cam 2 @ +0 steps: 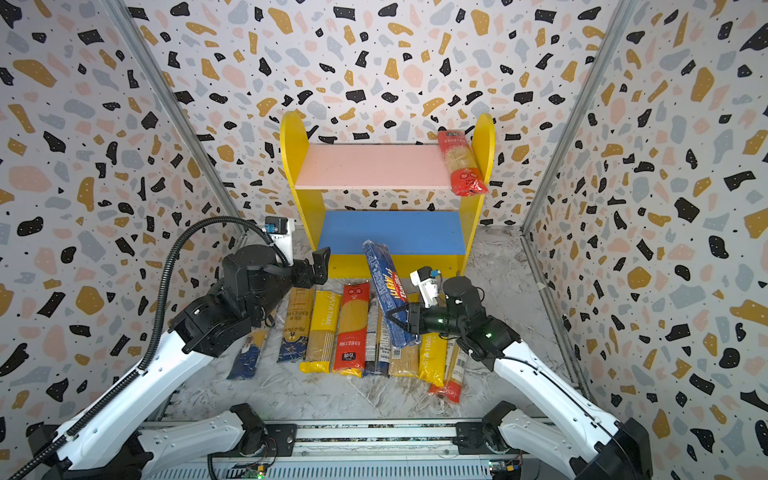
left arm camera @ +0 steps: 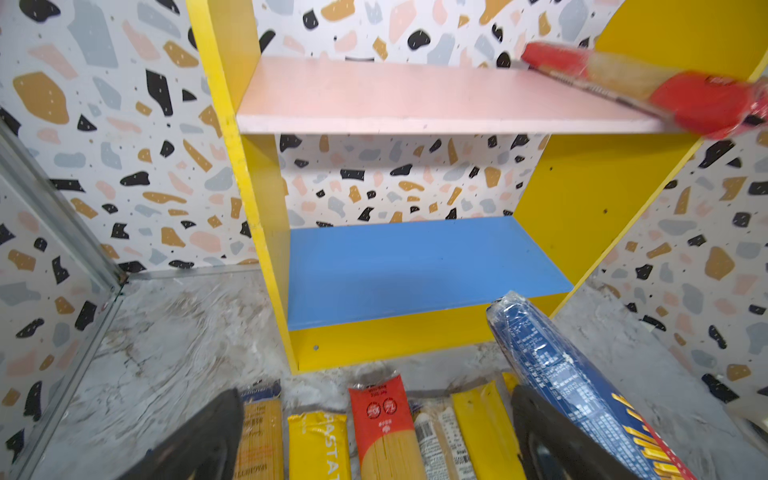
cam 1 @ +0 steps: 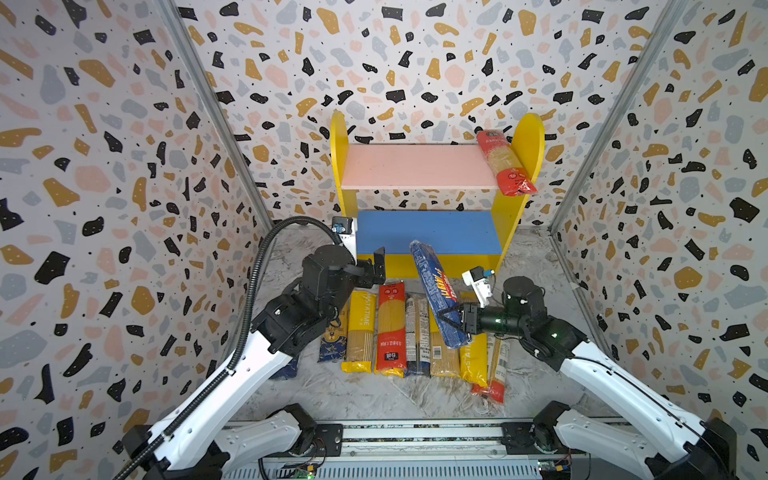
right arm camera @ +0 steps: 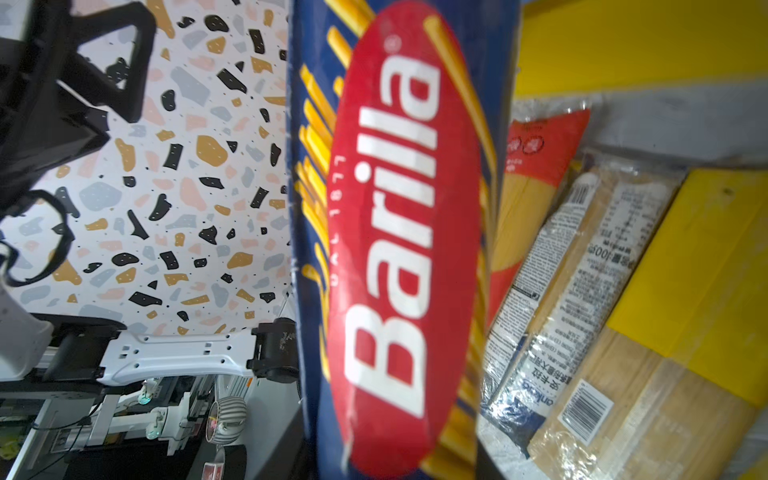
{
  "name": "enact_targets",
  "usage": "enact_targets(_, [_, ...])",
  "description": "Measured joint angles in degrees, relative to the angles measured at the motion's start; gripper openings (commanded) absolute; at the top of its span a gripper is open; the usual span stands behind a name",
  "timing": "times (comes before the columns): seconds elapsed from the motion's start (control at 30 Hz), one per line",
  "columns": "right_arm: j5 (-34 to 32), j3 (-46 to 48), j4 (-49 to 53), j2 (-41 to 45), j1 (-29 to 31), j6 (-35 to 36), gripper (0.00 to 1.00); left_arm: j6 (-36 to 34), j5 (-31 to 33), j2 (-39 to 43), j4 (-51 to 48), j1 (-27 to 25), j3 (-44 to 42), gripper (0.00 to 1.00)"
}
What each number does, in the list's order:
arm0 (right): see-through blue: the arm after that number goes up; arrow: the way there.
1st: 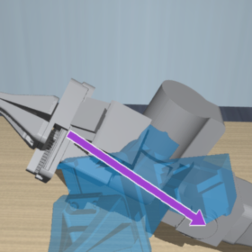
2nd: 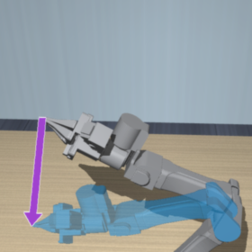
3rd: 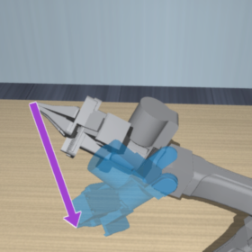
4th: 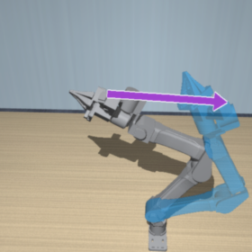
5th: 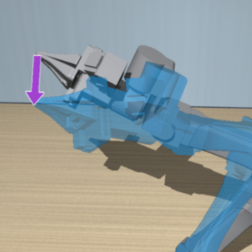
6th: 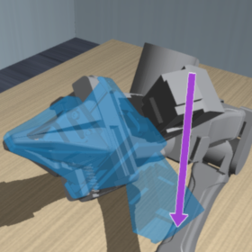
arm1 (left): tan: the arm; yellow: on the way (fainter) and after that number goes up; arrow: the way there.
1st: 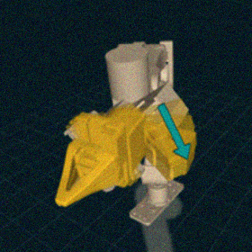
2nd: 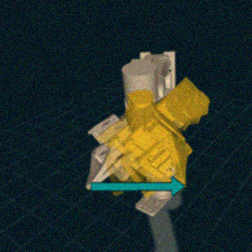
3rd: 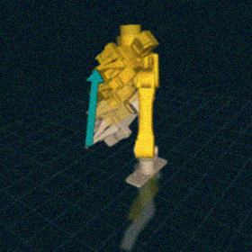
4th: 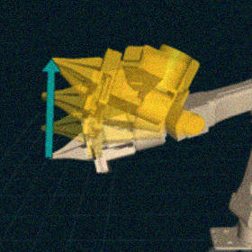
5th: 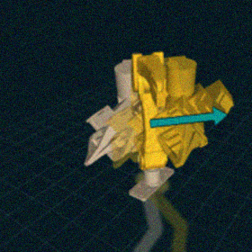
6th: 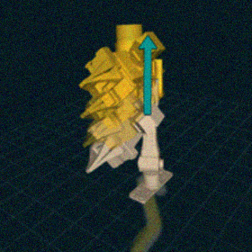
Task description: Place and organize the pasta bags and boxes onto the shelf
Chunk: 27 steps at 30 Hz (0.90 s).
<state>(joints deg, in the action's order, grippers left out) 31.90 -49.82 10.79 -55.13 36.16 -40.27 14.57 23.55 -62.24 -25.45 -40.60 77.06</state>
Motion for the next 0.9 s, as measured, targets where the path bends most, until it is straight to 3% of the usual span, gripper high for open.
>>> enact_targets(0.23, [-2.14, -12.13, 8.26, -0.07, -2.01, 6.03, 0.23, -1.60, -2.67, -3.74, 0.94, 0.00, 6.12, 1.00])
enact_targets(0.47, [-4.48, -26.47, 13.70, -5.99, -5.27, 11.47, 0.23, -1.99, -4.66, -5.14, 2.14, -0.04, 7.43, 0.99])
enact_targets(0.9, [-25.75, -57.40, 19.21, -25.42, -7.56, 29.51, 0.24, -4.55, -5.25, -11.17, 3.04, -1.64, 10.54, 0.99])
